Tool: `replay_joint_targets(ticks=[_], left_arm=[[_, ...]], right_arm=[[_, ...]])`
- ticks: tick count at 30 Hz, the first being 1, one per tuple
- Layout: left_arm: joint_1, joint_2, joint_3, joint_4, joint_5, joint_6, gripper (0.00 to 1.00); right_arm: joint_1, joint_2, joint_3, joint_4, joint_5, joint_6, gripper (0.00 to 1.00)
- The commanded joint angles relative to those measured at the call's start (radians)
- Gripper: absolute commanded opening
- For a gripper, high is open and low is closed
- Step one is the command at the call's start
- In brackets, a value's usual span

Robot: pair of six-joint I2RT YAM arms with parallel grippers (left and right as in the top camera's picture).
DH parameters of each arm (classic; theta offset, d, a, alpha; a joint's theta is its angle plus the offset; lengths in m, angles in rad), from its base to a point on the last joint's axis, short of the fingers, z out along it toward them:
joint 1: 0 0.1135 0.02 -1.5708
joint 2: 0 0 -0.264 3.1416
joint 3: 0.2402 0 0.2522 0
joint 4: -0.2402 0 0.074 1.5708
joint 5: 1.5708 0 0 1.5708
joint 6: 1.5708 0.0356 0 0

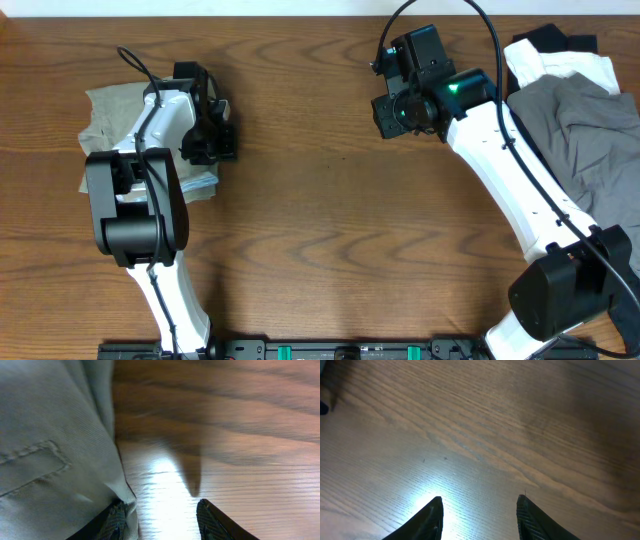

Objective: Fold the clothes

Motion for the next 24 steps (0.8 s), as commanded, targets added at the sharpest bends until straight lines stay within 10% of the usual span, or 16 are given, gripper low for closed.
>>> replay_joint_targets(ticks=[1, 9, 12, 17, 24], left_arm=[[0.020, 0.018, -0.009, -0.003, -0.161, -0.034, 0.49], [0.069, 0.017, -0.009, -0.033, -0.182, -0.070, 0.50], [0.073, 0.016, -0.007, -0.026, -0.181, -0.071, 0.70], [0.061, -0.020, 0.023, -0.025, -0.175, -0.070, 0.75], [0.036, -0.194, 0.037, -0.030, -0.175, -0.086, 0.79]], right_arm=[[-0.002, -0.014, 0.005, -0.009, 0.003, 0.014, 0.46], [-0.002, -0.014, 0.005, -0.015, 0.003, 0.014, 0.46], [-0.002, -0.014, 0.005, -0.013, 0.003, 0.014, 0.47], [-0.002, -0.014, 0.005, -0.011, 0.003, 0.014, 0.50], [-0.002, -0.014, 0.005, -0.005, 0.003, 0.014, 0.74]])
